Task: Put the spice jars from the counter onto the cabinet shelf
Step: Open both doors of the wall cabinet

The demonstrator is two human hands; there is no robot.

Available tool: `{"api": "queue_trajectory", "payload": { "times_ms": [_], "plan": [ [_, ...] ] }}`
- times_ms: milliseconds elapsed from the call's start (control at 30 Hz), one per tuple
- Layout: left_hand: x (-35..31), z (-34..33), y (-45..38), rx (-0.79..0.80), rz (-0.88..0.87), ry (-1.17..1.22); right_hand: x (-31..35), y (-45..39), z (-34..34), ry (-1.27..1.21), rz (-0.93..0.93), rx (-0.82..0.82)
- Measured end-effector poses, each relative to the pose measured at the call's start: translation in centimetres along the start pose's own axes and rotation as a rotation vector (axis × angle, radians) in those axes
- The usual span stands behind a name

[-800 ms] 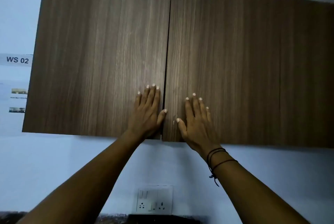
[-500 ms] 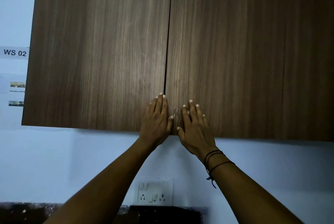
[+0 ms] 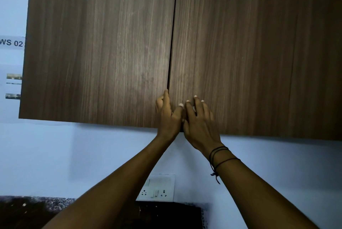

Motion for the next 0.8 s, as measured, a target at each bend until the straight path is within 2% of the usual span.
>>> {"api": "queue_trajectory", "payload": {
  "times_ms": [100, 233, 467, 667, 800],
  "plan": [
    [-0.6, 1.2, -0.9, -0.053, 0.064, 0.094, 0.3, 0.0, 1.4, -0.005, -0.001, -0.052],
    [-3.1, 2.4, -2.3, 0.007, 0.041, 0.163, 0.7, -0.2, 4.2, -0.080, -0.042, -0.206],
    [-9.5, 1.4, -2.9, 0.078, -0.007, 0.324, -0.9, -0.1, 11.0, -0.444, -0.138, -0.386],
    [-14.8, -2.6, -1.1, 0.143, 0.129, 0.608, -2.5, 1.3, 16.7, -0.574, -0.184, -0.348],
    [-17.4, -5.7, 1.3, 0.246, 0.193, 0.839, -3.4, 3.0, 19.6, -0.638, -0.199, -0.289]
  ]
}}
Point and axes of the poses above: each hand's wrist, its own y-axis away from the middle knuckle, its own z-axis out of the back of the hand, x = y × z, the point moved 7 cm from there along -y, towards the middle knuckle, and after that the axes turned 1 degree about x, right-handed, at the moved point
